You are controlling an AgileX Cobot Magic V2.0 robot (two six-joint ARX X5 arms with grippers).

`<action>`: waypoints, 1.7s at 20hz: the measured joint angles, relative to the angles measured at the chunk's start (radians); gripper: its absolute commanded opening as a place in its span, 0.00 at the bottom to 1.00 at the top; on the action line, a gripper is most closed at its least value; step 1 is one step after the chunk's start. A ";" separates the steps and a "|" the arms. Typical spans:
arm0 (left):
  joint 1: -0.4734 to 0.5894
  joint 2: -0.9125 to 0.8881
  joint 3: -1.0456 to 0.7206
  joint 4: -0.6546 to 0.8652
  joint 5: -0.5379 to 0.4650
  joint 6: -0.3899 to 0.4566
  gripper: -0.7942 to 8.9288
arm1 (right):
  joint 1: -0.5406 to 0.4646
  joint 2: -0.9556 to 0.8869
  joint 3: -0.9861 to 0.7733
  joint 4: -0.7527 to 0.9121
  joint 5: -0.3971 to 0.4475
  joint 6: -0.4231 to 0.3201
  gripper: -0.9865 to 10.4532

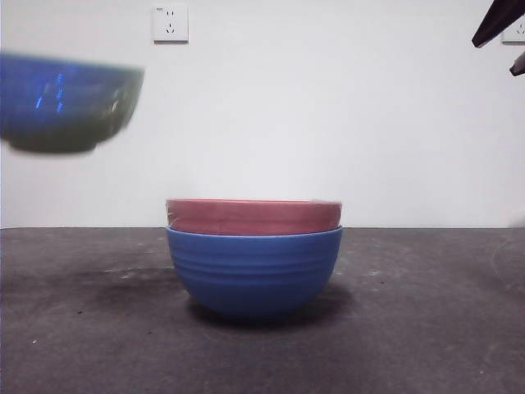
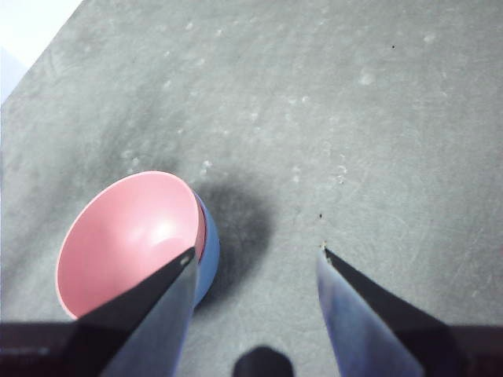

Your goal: Pick up the green bowl on the top,put the green bowl on the left,pick up the red bowl in the middle,put the red bowl on the right

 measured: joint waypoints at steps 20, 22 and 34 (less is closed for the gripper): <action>0.082 0.269 -0.306 0.406 0.175 0.000 0.39 | 0.000 0.000 0.000 0.026 0.000 0.000 0.31; 0.082 0.273 -0.306 0.405 0.175 0.000 0.47 | 0.000 0.000 0.000 0.027 -0.002 0.000 0.32; 0.082 -0.264 -0.306 0.385 0.213 -0.033 0.47 | 0.325 0.320 0.325 -0.211 0.182 -0.065 0.32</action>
